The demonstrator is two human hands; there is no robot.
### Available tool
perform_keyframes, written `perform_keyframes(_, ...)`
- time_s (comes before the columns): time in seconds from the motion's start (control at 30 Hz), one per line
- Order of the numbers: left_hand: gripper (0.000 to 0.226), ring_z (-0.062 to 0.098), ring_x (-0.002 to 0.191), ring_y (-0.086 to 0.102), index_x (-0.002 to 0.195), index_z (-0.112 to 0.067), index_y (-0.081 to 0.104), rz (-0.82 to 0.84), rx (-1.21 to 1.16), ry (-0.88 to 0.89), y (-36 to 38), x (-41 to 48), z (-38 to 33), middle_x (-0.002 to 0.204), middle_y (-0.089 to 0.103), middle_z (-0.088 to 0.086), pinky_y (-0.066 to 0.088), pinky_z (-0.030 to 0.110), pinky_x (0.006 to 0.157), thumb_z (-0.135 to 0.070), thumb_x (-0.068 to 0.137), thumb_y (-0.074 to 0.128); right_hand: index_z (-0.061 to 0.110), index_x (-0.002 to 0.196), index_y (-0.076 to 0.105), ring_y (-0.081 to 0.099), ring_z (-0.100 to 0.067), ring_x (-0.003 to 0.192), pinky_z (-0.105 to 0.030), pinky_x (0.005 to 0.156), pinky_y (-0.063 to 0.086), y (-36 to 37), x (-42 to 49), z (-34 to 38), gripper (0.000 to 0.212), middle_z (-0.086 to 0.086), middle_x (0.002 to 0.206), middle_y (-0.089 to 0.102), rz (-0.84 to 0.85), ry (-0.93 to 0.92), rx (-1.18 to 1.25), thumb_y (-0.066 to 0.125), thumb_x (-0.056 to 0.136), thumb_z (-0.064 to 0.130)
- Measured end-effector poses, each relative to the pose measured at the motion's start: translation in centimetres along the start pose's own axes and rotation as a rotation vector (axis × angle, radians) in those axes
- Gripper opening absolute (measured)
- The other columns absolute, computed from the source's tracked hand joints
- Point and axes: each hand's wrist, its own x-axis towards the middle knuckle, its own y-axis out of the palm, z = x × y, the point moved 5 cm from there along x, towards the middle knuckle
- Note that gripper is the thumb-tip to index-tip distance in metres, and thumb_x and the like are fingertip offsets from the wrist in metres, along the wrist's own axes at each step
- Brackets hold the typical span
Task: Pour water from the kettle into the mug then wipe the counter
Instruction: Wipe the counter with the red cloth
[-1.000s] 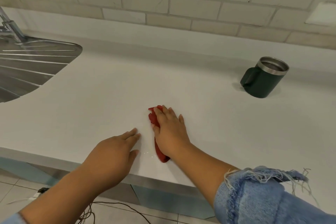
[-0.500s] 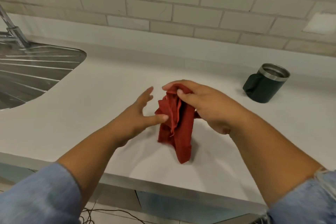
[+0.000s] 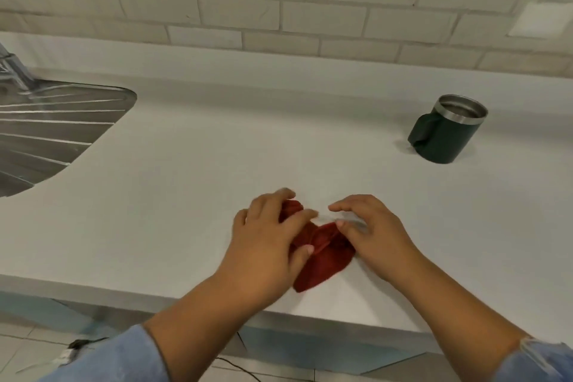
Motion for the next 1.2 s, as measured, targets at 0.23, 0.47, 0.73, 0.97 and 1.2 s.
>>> perform_keyframes(0.23,0.054,0.028,0.144,-0.019,0.140,-0.057,-0.002,0.232,0.112,0.040,5.2,-0.8,1.8,0.158,-0.013,-0.011,-0.013,0.045,0.112,-0.064,0.089,0.013,0.031,0.121,0.060,0.042,-0.014,0.128,-0.041,0.111,0.026,1.2,0.3,-3.4,0.029,0.004,0.136,0.050,-0.074,-0.019,-0.385,0.050,0.094,0.031)
perform_keyframes(0.47,0.040,0.040,0.120,0.043,0.132,-0.026,0.054,0.031,0.130,-0.108,0.7,1.1,9.8,0.139,0.050,0.011,0.036,0.042,0.105,-0.019,0.093,0.050,0.034,0.124,0.054,0.043,-0.014,0.125,-0.040,0.113,0.022,1.7,0.2,-4.0,0.031,0.006,0.134,0.046,-0.105,-0.029,-0.448,0.047,0.094,0.033)
perform_keyframes(0.73,0.040,0.034,0.121,0.039,0.127,-0.035,0.056,0.049,-0.068,-0.065,0.6,0.4,4.1,0.139,0.045,0.003,0.036,0.040,0.102,-0.029,0.087,0.051,0.036,0.127,0.051,0.041,-0.012,0.126,-0.040,0.113,0.024,1.7,0.2,-4.1,0.033,0.008,0.136,0.045,-0.086,-0.014,-0.463,0.045,0.094,0.035)
perform_keyframes(0.97,0.055,0.034,0.136,0.019,0.142,-0.051,0.011,0.114,0.205,-0.122,2.7,-3.3,6.5,0.156,0.019,-0.007,0.025,0.046,0.105,-0.060,0.088,0.015,0.033,0.128,0.051,0.042,-0.014,0.127,-0.042,0.112,0.027,1.8,0.2,-4.1,0.034,0.006,0.136,0.046,-0.079,0.004,-0.486,0.044,0.095,0.034)
perform_keyframes(1.2,0.043,0.040,0.105,0.041,0.135,-0.018,0.051,-0.097,0.180,-0.398,-1.7,-0.6,15.7,0.127,0.049,0.018,0.043,0.046,0.087,-0.031,0.093,0.048,0.035,0.128,0.051,0.043,-0.014,0.125,-0.043,0.112,0.027,1.9,0.1,-4.1,0.034,0.007,0.135,0.046,-0.085,0.007,-0.474,0.043,0.095,0.034)
